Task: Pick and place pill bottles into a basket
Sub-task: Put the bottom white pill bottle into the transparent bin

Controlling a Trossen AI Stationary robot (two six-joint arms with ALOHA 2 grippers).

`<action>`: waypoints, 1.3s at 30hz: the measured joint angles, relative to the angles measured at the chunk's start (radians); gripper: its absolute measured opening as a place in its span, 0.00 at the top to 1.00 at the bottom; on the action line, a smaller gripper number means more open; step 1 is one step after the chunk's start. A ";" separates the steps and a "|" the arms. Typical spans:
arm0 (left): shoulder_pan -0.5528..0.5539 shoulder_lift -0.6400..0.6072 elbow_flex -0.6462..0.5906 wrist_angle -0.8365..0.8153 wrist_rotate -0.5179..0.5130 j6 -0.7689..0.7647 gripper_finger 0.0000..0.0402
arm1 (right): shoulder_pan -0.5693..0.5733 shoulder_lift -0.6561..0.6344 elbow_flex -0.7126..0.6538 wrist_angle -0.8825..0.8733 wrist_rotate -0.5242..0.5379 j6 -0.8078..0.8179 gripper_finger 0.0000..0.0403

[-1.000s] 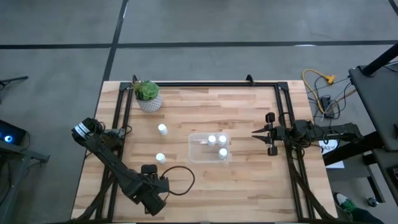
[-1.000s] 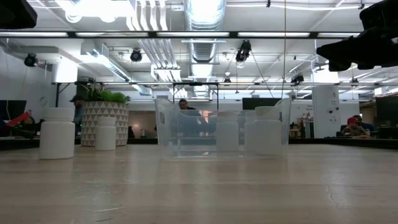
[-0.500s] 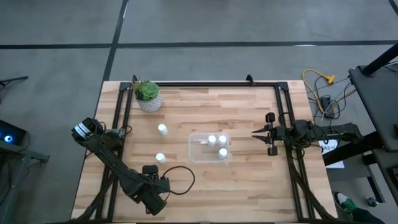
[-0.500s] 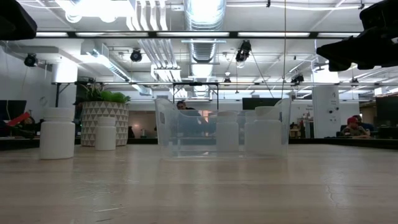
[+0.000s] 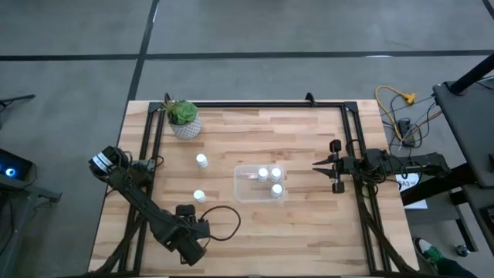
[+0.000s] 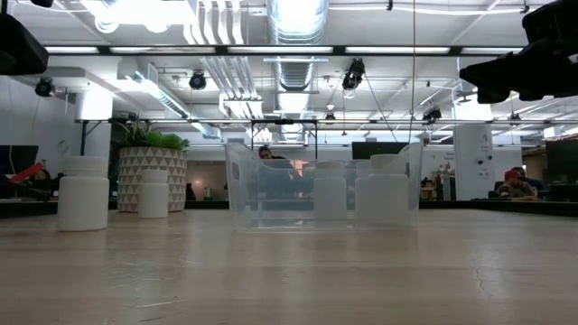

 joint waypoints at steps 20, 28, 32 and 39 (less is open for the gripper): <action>0.026 0.000 0.025 0.007 0.005 0.054 0.65 | 0.000 0.000 0.000 0.000 0.000 0.000 0.85; 0.135 0.000 0.047 0.009 0.022 0.199 0.65 | 0.000 0.000 0.000 0.000 0.000 0.000 0.85; 0.198 0.000 0.089 0.010 0.029 0.309 0.65 | 0.000 0.000 0.000 0.000 0.000 0.000 0.85; 0.298 0.000 0.183 0.009 0.033 0.449 0.65 | 0.000 0.000 0.000 0.000 0.000 0.000 0.85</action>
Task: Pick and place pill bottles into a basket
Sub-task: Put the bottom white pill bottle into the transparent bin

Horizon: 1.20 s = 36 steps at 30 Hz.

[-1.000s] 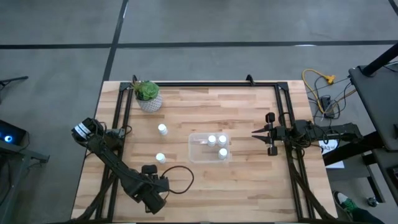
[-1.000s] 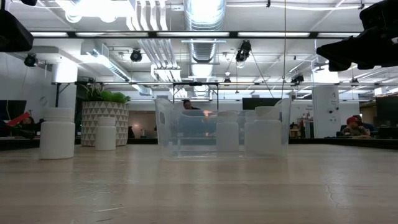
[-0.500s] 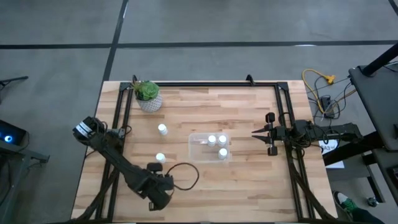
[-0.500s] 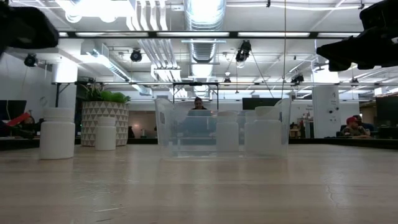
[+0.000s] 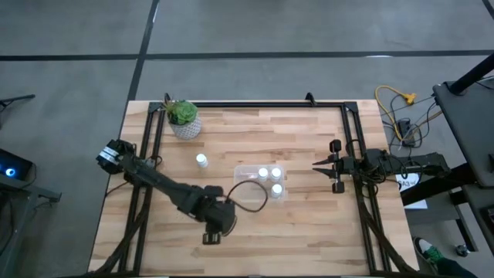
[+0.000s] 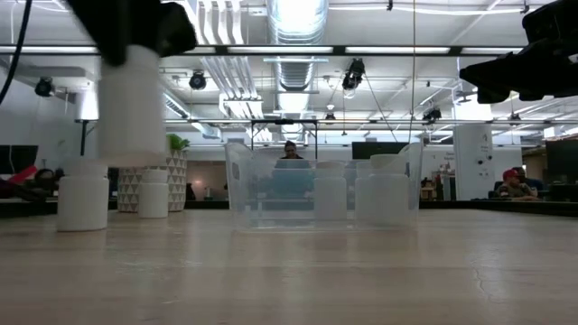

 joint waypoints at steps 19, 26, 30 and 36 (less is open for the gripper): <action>0.184 0.192 0.368 -0.099 0.009 0.348 0.65 | 0.000 0.000 0.000 0.000 -0.001 0.000 0.85; 0.212 0.345 0.614 -0.237 -0.104 0.423 0.65 | 0.000 0.000 0.000 0.000 -0.001 0.000 0.85; 0.226 0.383 0.674 -0.241 -0.174 0.424 0.65 | 0.000 0.000 0.000 0.001 -0.001 0.000 0.85; 0.243 0.394 0.642 -0.221 -0.210 0.417 0.65 | 0.000 0.000 0.000 0.001 0.000 0.000 0.85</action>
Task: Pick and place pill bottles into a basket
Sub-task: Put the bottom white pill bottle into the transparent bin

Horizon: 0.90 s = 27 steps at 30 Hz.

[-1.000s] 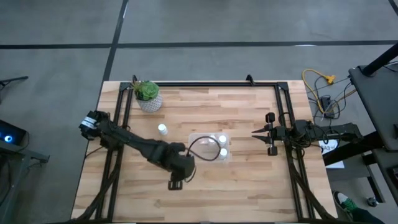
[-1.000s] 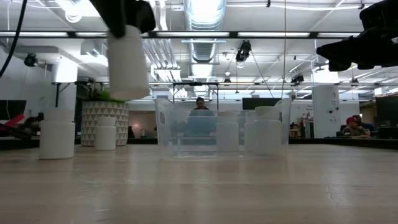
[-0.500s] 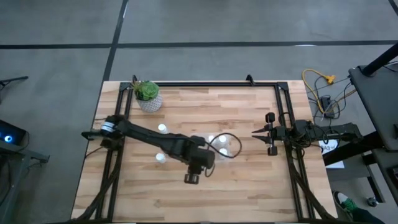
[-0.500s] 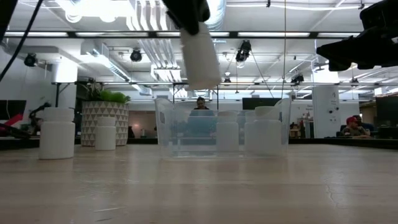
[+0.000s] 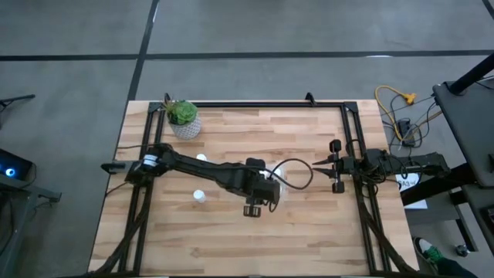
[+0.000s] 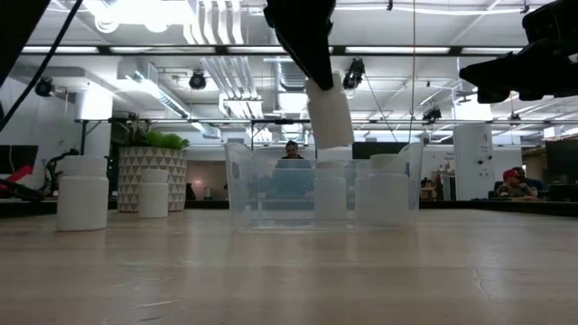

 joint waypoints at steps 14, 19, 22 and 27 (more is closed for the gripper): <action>0.006 0.000 -0.105 0.105 -0.003 -0.003 0.65 | 0.000 0.000 0.000 0.000 0.000 0.000 0.85; 0.016 0.000 -0.143 0.193 0.000 -0.001 0.65 | 0.000 0.000 0.000 0.000 0.000 0.000 0.85; 0.030 0.003 -0.155 0.228 0.001 0.002 0.65 | 0.000 0.000 0.000 0.000 0.000 0.000 0.85; 0.046 0.010 -0.167 0.227 0.000 -0.001 0.65 | 0.000 0.000 0.000 0.000 0.000 0.000 0.85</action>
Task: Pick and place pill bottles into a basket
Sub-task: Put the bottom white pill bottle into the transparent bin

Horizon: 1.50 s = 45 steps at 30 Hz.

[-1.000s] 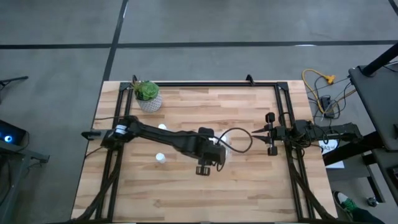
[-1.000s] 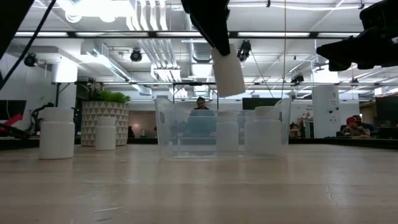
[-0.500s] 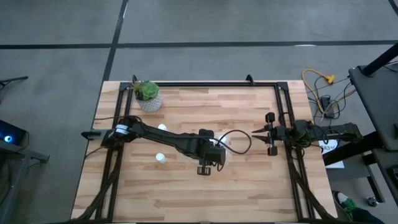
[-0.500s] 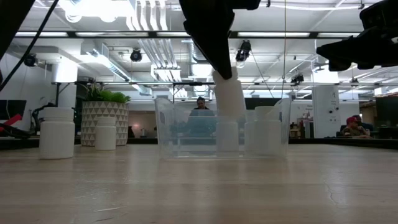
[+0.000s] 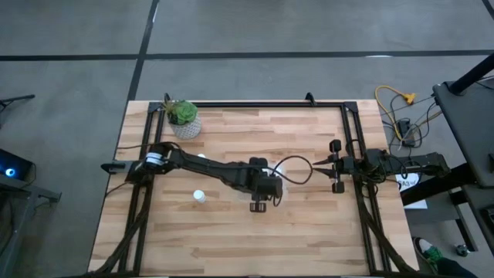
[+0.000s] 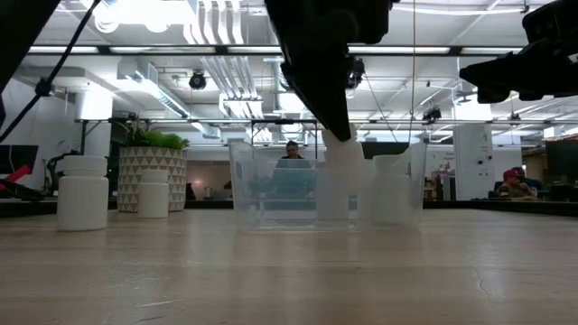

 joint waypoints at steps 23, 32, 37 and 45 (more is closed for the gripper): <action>0.001 0.000 -0.001 -0.086 0.048 -0.028 0.65 | 0.000 0.000 0.000 0.000 0.000 0.000 0.85; 0.003 0.030 -0.006 -0.076 0.061 -0.027 0.65 | 0.000 0.000 0.000 0.000 0.000 0.000 0.85; 0.005 0.033 -0.006 -0.068 0.063 -0.027 0.65 | 0.000 0.000 0.000 0.000 -0.001 0.000 0.85; 0.011 0.034 -0.008 -0.040 0.065 -0.026 0.65 | 0.000 0.000 0.000 0.000 -0.001 0.000 0.85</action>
